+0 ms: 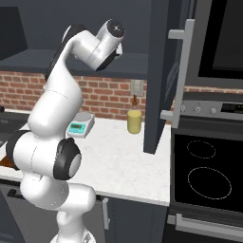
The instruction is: Pick the kettle from the counter and place it on the tray. Then pick the mug from the cabinet and place it on the tray. Then close the cabinet doors.
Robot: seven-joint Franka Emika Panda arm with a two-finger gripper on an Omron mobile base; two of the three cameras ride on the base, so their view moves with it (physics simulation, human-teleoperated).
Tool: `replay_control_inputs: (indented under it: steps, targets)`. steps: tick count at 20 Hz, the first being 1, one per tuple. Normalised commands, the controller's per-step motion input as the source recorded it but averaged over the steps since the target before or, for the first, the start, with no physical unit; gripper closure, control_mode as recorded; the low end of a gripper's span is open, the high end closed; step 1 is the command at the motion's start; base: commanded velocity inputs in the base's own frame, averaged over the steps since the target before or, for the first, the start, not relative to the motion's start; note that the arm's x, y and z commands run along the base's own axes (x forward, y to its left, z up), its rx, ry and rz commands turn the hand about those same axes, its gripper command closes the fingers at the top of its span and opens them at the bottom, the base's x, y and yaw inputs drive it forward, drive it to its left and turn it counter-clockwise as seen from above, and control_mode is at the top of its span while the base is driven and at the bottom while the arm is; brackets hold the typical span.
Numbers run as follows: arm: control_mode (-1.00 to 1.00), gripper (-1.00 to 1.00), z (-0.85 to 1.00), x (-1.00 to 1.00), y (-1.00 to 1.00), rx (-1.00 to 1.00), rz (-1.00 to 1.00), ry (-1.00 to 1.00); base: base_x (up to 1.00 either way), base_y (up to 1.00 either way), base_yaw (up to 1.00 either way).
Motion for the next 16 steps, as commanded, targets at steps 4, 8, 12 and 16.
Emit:
replay_control_inputs:
  steps: [4, 8, 12, 16]
  targets:
    - [-1.00, -1.00, -0.07, 0.36, 0.02, 0.00, 0.03, 0.00, 0.00, 0.00, 0.00]
    - [-1.00, -1.00, -0.01, 0.31, 0.02, 0.00, 0.00, 0.00, 0.00, 0.00, 0.00]
    - [-1.00, -1.00, 0.00, 0.22, 0.02, 0.00, 0.00, 0.00, 0.00, 0.00, 0.00]
    - [-1.00, -1.00, 0.00, 0.08, 0.00, 0.00, 0.00, 0.00, 0.00, 0.00, 0.00]
